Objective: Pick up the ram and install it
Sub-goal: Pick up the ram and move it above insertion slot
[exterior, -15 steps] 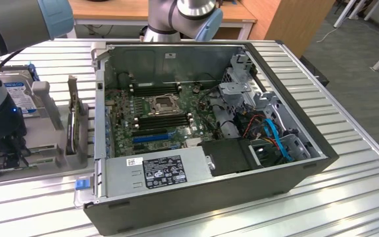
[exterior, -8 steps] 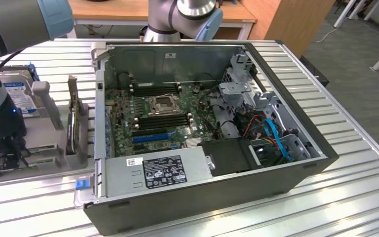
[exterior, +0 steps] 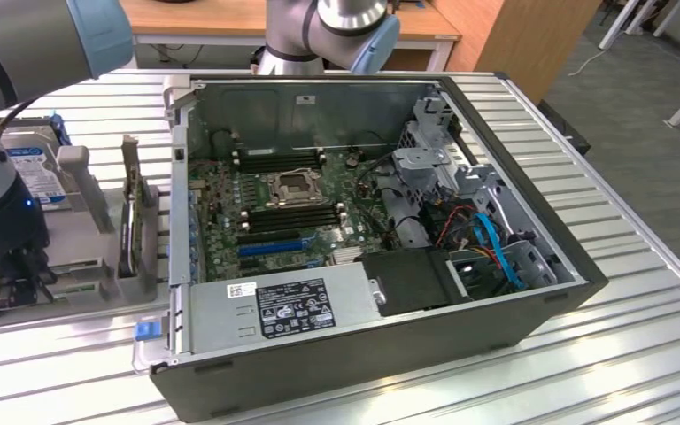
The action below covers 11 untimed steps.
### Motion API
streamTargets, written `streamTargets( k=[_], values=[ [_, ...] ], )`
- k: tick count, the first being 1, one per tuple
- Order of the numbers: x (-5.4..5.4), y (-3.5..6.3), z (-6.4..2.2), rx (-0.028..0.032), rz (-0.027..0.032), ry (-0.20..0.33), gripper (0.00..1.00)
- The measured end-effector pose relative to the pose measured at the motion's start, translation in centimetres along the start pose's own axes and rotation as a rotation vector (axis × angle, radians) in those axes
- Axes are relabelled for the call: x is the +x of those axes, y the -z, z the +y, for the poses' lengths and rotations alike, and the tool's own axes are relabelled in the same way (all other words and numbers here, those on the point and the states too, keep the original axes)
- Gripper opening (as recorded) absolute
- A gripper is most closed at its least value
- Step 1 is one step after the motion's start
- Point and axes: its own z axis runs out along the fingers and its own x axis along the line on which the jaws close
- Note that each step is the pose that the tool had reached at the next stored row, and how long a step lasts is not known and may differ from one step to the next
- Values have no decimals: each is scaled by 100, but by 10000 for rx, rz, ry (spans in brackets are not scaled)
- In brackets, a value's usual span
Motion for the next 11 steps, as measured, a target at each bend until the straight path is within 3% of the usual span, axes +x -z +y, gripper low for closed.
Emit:
streamTargets(
  k=[11],
  values=[
    [0,-8,-15,0,-1,-1,31]
  ],
)
